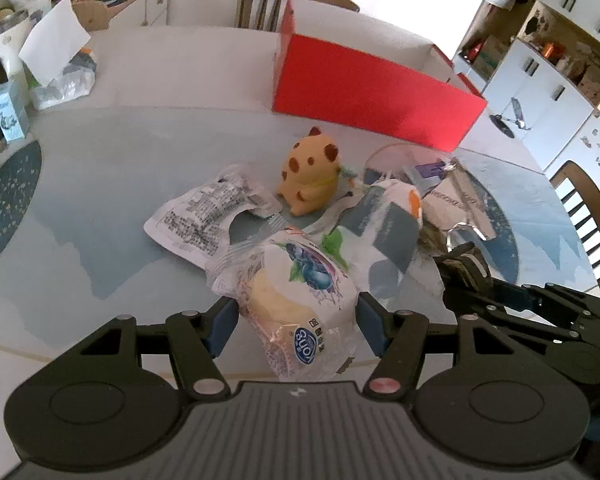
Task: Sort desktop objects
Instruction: 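Grasp the clear-wrapped bun with the left gripper while the right gripper grasps the black packet, then carry the bun and black packet with both grippers over the red box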
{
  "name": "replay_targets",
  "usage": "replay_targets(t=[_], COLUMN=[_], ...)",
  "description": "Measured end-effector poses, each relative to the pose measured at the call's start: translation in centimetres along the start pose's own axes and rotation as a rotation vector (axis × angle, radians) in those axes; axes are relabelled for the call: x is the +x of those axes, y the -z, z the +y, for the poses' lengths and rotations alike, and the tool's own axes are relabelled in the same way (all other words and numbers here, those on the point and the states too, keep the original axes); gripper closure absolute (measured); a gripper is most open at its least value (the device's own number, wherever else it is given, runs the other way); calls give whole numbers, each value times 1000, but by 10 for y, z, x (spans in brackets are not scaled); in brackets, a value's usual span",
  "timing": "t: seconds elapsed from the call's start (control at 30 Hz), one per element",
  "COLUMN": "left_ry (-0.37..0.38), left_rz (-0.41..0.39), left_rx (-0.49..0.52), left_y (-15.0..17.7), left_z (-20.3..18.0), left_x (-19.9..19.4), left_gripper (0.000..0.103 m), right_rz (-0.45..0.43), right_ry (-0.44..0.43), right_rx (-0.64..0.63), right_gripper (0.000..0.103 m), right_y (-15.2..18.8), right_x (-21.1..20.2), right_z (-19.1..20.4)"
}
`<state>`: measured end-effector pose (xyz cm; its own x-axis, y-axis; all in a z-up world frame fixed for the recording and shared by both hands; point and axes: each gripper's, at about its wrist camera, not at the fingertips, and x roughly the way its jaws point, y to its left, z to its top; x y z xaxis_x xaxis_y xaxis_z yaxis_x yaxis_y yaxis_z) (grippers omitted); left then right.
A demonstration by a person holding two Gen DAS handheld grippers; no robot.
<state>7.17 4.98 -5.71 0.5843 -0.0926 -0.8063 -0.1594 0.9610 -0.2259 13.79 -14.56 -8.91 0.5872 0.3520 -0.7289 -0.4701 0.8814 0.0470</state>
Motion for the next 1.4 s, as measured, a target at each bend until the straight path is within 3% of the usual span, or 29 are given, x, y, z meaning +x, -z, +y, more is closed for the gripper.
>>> replay_targets(t=[0.57, 1.07, 1.4], left_ry=[46, 62, 61], left_rz=[-95, -147, -176], left_rx=[72, 113, 124], left_y=[-22, -67, -105], left_z=[-30, -55, -64], left_x=[-29, -42, -37], left_gripper=[39, 39, 39], right_rz=[-73, -132, -149], right_ry=[49, 13, -14], right_rx=[39, -49, -31], right_gripper=[67, 67, 67], right_y=[-24, -81, -129], right_x=[-38, -62, -66], right_z=[-16, -34, -62])
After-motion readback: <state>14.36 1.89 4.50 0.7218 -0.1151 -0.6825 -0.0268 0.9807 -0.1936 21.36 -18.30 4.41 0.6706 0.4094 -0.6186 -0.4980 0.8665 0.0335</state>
